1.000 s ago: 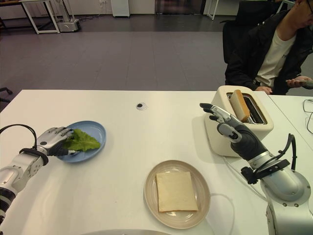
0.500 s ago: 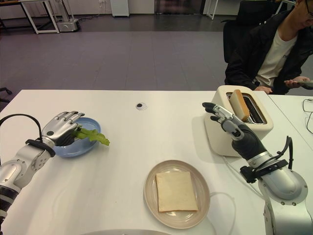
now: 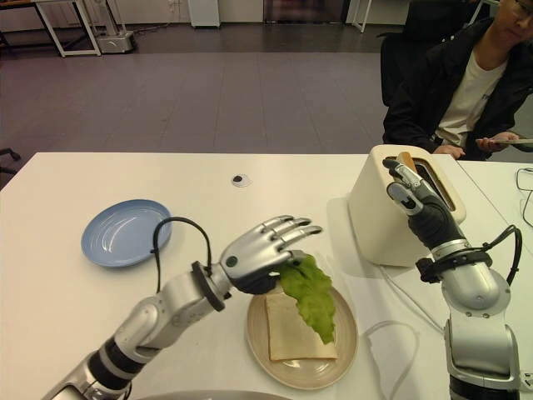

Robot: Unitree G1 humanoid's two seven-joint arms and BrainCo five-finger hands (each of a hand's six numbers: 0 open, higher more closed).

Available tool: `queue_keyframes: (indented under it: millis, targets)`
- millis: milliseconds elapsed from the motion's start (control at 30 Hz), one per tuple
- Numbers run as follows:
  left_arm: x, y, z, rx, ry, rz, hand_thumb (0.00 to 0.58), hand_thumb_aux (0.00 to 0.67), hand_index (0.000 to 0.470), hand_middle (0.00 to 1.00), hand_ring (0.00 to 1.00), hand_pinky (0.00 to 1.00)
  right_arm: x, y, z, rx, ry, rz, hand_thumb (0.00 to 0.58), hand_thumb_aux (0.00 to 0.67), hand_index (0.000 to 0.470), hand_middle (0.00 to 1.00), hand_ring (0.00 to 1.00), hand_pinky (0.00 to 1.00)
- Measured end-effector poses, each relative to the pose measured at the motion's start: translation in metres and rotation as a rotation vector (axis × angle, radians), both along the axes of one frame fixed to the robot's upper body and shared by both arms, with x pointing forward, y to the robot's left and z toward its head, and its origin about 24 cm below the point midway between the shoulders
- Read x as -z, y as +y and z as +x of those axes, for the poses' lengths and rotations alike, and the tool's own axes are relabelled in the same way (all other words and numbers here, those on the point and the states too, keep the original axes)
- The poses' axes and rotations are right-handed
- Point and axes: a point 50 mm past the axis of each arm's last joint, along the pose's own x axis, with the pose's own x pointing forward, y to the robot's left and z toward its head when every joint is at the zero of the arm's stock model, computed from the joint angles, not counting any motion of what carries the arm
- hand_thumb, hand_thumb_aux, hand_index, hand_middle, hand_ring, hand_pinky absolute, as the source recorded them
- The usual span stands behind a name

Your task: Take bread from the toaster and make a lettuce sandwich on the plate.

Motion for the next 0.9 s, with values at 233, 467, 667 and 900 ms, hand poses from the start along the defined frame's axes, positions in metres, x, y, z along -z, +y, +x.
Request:
queue_keyframes:
  millis: [233,467,667,900]
  targets:
    - [0.036,-0.02,-0.016,0.072,0.055,0.1,0.579,0.638,0.448,0.0,0.0,0.0,-0.006,-0.003,0.007,0.07,-0.071,-0.123,0.0,0.0,0.0,0.0,0.0,0.0]
    - [0.057,-0.007,-0.011,0.049,0.048,0.191,0.0,0.0,0.0,0.0,0.0,0.0,-0.015,-0.021,0.016,0.214,-0.142,-0.295,0.0,0.0,0.0,0.0,0.0,0.0]
    - [0.053,-0.001,-0.004,0.013,0.031,0.185,0.0,0.0,0.0,0.0,0.0,0.0,0.0,-0.043,0.023,0.334,-0.087,-0.445,0.0,0.0,0.0,0.0,0.0,0.0]
    - [0.036,0.012,0.013,-0.066,-0.028,0.16,0.0,0.0,0.0,0.0,0.0,0.0,0.026,-0.061,0.03,0.412,0.012,-0.559,0.456,0.36,0.253,0.0,0.0,0.0]
